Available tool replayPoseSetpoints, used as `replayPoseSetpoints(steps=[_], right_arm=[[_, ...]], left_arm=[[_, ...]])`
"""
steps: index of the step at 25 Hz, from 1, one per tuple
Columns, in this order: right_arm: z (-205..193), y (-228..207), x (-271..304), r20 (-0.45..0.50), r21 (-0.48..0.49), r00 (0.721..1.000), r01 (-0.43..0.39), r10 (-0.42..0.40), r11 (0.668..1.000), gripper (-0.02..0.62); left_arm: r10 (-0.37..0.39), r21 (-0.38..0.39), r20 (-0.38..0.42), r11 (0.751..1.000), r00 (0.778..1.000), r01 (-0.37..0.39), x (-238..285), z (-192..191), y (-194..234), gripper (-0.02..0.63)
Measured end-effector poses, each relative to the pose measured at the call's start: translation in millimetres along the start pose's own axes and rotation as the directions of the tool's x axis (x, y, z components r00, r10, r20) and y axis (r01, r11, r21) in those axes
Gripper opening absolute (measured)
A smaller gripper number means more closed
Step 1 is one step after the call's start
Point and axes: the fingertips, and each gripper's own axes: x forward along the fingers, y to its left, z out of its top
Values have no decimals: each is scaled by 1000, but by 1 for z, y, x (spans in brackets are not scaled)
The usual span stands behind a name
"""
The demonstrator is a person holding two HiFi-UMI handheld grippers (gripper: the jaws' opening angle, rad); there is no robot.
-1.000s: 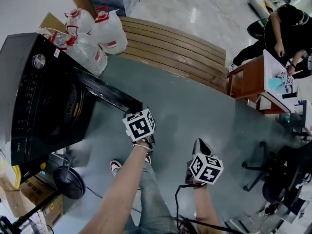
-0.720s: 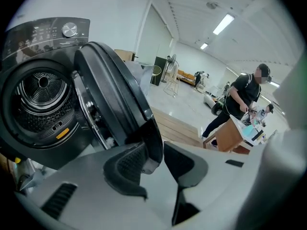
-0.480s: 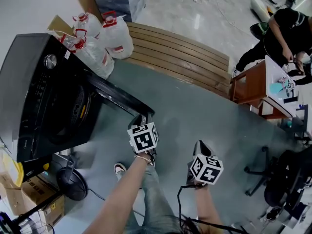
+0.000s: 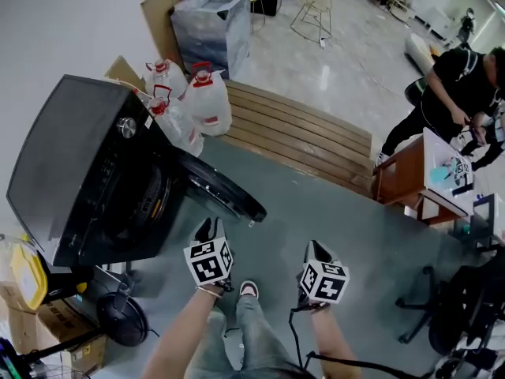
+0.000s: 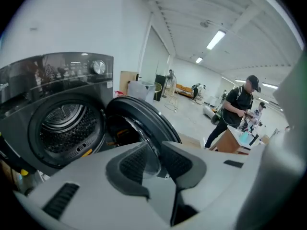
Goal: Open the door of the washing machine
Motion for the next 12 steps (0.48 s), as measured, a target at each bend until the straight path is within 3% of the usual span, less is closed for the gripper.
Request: replayPoseSetpoints(steps=[6, 12], right_arm=[[31, 61, -22, 40, -71, 997, -57, 59, 996, 5], [66, 132, -51, 101, -126, 986, -122, 135, 985, 5]], left_arm=[[32, -94, 126, 995, 992, -20, -87, 40, 55, 48], [125, -91, 206, 990, 970, -109, -169, 64, 113, 29]])
